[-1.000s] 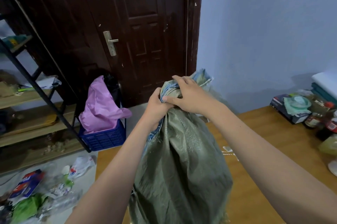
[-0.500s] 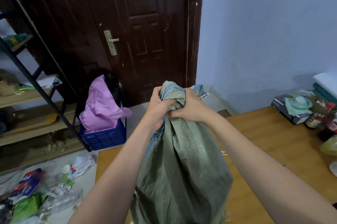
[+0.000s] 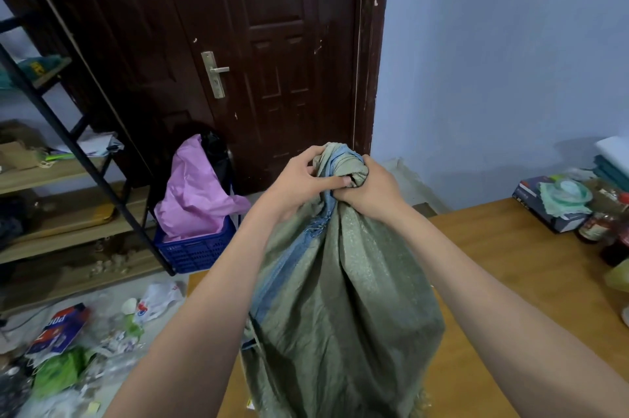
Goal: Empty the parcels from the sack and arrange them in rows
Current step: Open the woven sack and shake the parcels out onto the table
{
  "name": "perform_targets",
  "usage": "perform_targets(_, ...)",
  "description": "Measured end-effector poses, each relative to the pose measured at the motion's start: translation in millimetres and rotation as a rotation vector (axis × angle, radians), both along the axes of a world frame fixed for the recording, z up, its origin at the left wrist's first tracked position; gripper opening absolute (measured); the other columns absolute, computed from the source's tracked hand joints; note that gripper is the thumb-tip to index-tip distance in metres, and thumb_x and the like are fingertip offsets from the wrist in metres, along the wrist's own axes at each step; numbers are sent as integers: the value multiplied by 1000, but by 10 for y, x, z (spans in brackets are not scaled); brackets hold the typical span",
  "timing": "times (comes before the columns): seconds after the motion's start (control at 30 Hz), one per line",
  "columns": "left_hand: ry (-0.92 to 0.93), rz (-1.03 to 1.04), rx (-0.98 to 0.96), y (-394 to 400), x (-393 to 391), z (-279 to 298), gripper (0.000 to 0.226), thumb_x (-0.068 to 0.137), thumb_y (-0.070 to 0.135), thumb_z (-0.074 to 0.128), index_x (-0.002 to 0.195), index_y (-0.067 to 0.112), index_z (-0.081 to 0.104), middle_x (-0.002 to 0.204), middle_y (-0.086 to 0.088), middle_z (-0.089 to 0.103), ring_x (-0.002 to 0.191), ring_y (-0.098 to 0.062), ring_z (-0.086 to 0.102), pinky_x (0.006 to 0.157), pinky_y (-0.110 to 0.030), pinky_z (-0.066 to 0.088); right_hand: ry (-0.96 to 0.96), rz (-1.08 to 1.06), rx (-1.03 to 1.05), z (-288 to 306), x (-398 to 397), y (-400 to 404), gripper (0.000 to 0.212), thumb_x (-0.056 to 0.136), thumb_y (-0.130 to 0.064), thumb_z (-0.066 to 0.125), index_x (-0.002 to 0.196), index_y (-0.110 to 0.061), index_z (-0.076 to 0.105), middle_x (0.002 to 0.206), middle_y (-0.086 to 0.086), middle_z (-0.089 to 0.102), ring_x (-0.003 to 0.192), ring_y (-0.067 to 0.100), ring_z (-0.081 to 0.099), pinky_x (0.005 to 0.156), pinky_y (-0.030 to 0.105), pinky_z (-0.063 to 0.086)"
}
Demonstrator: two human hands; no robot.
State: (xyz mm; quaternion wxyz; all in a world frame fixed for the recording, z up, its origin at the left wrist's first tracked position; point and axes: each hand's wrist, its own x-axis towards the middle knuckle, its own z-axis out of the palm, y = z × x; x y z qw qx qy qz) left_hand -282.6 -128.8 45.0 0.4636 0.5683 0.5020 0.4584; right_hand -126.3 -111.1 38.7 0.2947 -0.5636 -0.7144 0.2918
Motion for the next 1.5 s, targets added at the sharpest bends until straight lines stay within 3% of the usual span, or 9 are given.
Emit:
perform_targets(0.1,396,30,38,8,-131,111,79,61,58,84,133,45,53,124,4,59,111,-13,60,97,-32,49,30,-23,33,35,47,-3,49,68,-41,75,108,-22,53,96,-10,64,92,17,63,81,39,54)
perform_targets(0.17,488,48,36,3,-231,141,89,59,65,79,138,51,42,135,3,47,120,-15,49,97,-30,43,43,-37,65,82,80,0,47,69,-39,76,108,-23,54,97,-9,65,92,16,63,82,40,55)
perform_targets(0.33,302,-256,-95,-114,-248,-18,112,78,18,82,155,34,2,147,6,42,125,1,49,109,-26,40,135,-84,137,238,50,-50,36,71,-31,73,103,-26,59,90,-16,65,85,7,63,72,28,51)
perform_targets(0.43,165,-230,-67,-133,-169,-140,126,72,8,85,154,38,-7,148,13,40,132,1,45,112,-29,38,163,-86,165,343,11,-67,35,71,-32,72,102,-24,60,88,-15,66,82,4,62,70,25,49)
perform_targets(0.6,67,-145,-13,-112,-105,-122,125,69,7,87,155,31,0,143,19,43,131,3,44,115,-33,35,198,-97,175,485,-39,-71,29,72,-31,70,98,-25,61,84,-16,66,78,-4,59,64,19,45)
perform_targets(0.77,15,-127,53,-87,-54,-24,120,70,5,85,155,31,4,148,11,41,132,0,45,113,-34,38,240,-103,186,610,-102,-97,22,71,-30,69,91,-24,62,80,-13,66,73,-3,60,60,18,43)
perform_targets(1.2,-46,-61,204,-25,-21,247,116,63,8,91,152,27,18,147,0,45,134,-11,47,113,-41,39,294,-118,219,936,-175,-100,26,68,-32,68,92,-23,64,81,-11,69,77,4,64,76,35,56)
perform_targets(1.37,-75,-46,242,-33,-1,346,109,67,-7,84,152,15,18,147,-4,45,132,-10,48,109,-29,41,334,-135,215,1004,-212,-97,27,66,-35,67,91,-24,64,81,-10,70,78,5,65,78,38,57)
perform_targets(1.5,-98,-17,251,-38,-9,408,111,67,-5,84,153,16,17,147,-2,45,131,-6,49,103,-22,44,369,-137,194,1069,-220,-85,26,65,-35,67,89,-25,65,81,-10,70,78,6,66,78,38,57)
